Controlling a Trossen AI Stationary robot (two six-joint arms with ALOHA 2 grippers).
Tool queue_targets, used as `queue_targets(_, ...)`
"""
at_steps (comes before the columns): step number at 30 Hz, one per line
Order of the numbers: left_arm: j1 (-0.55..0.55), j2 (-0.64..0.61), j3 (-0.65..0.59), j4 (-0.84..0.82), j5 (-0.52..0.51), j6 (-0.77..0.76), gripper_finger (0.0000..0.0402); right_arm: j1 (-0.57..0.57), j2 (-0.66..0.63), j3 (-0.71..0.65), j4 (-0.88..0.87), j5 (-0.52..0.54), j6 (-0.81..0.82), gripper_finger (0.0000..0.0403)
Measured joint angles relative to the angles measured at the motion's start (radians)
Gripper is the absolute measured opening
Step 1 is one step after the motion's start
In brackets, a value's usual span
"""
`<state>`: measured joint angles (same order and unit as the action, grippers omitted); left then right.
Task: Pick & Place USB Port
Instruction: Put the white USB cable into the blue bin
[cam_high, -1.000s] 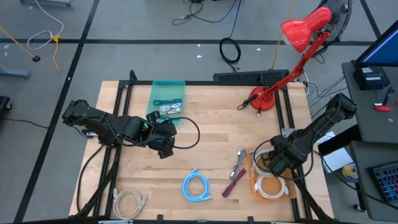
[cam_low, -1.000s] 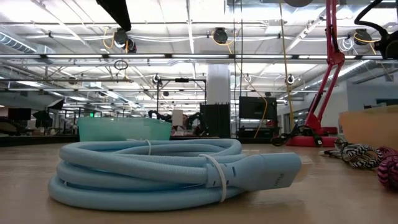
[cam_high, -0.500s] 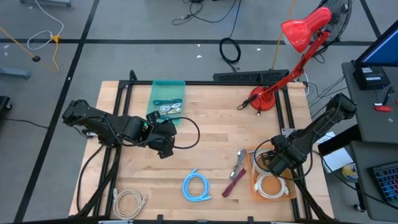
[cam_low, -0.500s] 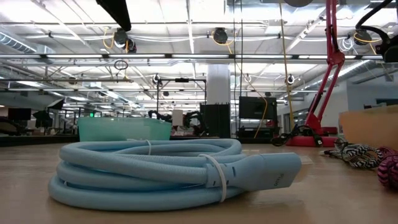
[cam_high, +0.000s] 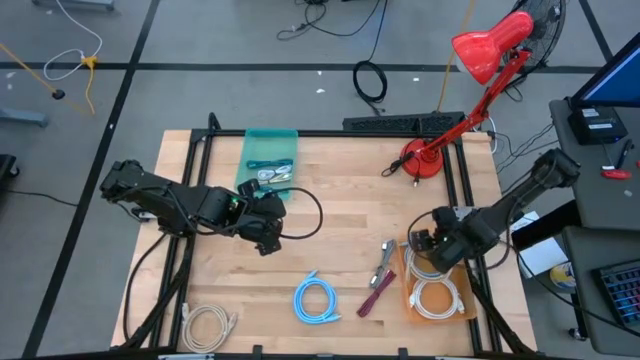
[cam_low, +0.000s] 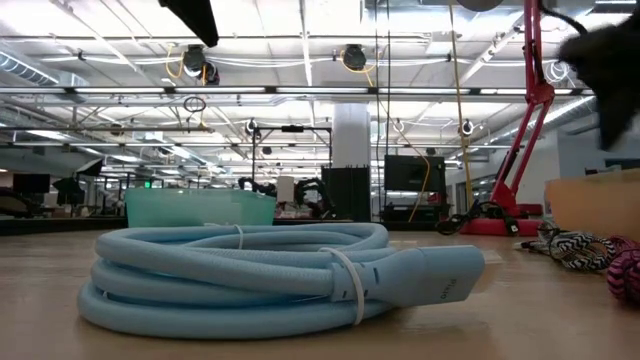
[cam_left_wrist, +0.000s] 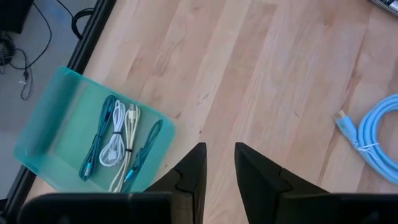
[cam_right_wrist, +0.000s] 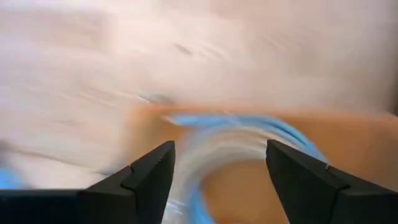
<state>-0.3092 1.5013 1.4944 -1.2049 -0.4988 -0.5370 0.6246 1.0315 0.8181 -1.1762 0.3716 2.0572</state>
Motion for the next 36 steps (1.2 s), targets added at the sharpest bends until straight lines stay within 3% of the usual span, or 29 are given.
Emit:
queue_targets(8, 0.000, 0.000, 0.000, 0.025, -0.001, -0.034, 0.0088, -0.099, -0.141, 0.000, 0.290, 0.369, -0.271, 0.0238)
queue_targets(11, 0.007, 0.000, 0.000, 0.058, -0.010, -0.063, 0.0088, -0.152, -0.173, 0.001, 0.431, 0.418, -0.430, 0.0238)
queue_targets(16, 0.033, 0.000, 0.000, 0.146, -0.017, -0.083, 0.0088, -0.246, -0.192, 0.001, 0.717, 0.405, -0.714, 0.0238)
queue_targets(21, 0.070, 0.000, 0.000, 0.253, 0.009, -0.048, 0.0088, -0.340, -0.190, 0.001, 1.051, 0.281, -0.971, 0.0238)
queue_targets(25, 0.111, 0.000, 0.000, 0.303, 0.062, -0.045, 0.0088, -0.421, -0.189, 0.002, 1.209, 0.133, -1.051, 0.0238)
queue_targets(36, 0.186, 0.000, 0.000, 0.305, 0.350, -0.111, 0.0088, -0.701, -0.171, 0.002, 1.189, -0.310, -1.133, 0.0238)
